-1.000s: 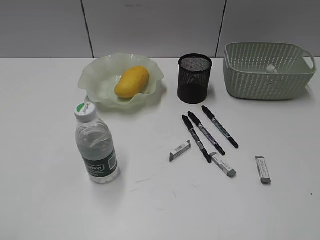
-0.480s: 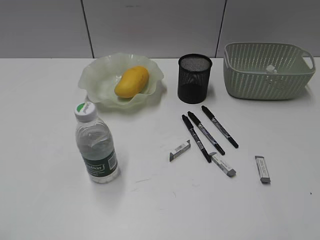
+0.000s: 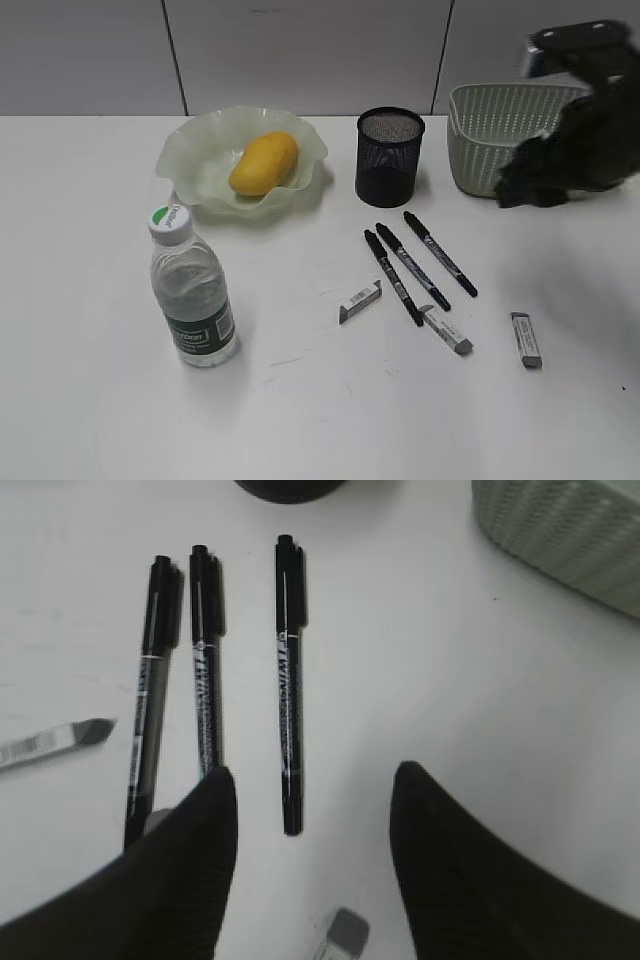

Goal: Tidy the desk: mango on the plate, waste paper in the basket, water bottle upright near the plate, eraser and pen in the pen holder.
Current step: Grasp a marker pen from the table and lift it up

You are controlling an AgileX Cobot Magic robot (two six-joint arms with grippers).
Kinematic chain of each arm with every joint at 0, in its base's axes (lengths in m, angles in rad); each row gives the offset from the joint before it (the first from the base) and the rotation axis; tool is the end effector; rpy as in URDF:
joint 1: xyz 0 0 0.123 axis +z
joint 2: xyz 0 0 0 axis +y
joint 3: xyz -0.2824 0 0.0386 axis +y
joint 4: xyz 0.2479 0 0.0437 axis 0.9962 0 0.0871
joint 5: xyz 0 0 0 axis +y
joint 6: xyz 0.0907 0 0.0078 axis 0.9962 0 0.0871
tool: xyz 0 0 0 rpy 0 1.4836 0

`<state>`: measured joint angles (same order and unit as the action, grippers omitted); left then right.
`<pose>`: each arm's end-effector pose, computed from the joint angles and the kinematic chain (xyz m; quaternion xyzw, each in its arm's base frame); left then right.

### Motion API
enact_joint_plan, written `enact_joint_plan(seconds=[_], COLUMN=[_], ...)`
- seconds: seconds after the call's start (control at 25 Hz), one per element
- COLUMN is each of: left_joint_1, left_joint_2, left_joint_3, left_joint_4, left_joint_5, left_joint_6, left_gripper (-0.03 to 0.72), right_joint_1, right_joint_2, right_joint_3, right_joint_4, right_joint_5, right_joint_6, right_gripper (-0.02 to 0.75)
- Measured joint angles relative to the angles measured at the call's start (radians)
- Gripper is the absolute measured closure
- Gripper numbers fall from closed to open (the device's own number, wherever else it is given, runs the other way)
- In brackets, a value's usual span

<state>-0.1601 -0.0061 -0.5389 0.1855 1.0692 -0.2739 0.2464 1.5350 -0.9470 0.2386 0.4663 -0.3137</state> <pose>-0.0092 0.0164 0.2882 -0.0538 0.8382 -0.0249 0.5421 0.2993 0.0853 0.2315 -0.1798 0.9347 0.0727 0.2978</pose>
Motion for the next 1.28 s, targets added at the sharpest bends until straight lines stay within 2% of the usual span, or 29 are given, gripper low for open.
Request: enact_joint_plan(seconds=[0.12,0.32,0.48,0.76,0.84,1.0,1.16,1.24,1.28], left_joint_1=[0.0,0.0,0.0,0.0,0.0,0.0,0.0,0.0,0.0], left_joint_2=[0.0,0.0,0.0,0.0,0.0,0.0,0.0,0.0,0.0], left_joint_3=[0.0,0.0,0.0,0.0,0.0,0.0,0.0,0.0,0.0], left_joint_4=[0.0,0.0,0.0,0.0,0.0,0.0,0.0,0.0,0.0], left_joint_5=[0.0,0.0,0.0,0.0,0.0,0.0,0.0,0.0,0.0], left_joint_6=[0.0,0.0,0.0,0.0,0.0,0.0,0.0,0.0,0.0], left_gripper=[0.328,0.328,0.329,0.338,0.344,0.369,0.391,0.397,0.399], right_joint_1=[0.025,0.038,0.081,0.121,0.121,0.121,0.121,0.121,0.121], right_joint_2=[0.248,0.499,0.599,0.669,0.674,0.669,0.57,0.456,0.382], right_joint_3=[-0.159,-0.338,-0.433,-0.5,-0.503,-0.504,-0.46,-0.387,-0.343], right_joint_4=[-0.029,-0.044,-0.063,-0.2,-0.224,-0.231,-0.215,-0.195,-0.188], right_joint_5=[0.028,0.088,0.111,0.117,0.127,0.147,0.166,0.115,0.043], right_joint_6=[0.047,0.063,0.078,0.197,0.217,0.226,0.226,0.226,0.225], right_gripper=[0.336,0.336,0.336,0.347,0.392,0.645,0.645,0.645,0.645])
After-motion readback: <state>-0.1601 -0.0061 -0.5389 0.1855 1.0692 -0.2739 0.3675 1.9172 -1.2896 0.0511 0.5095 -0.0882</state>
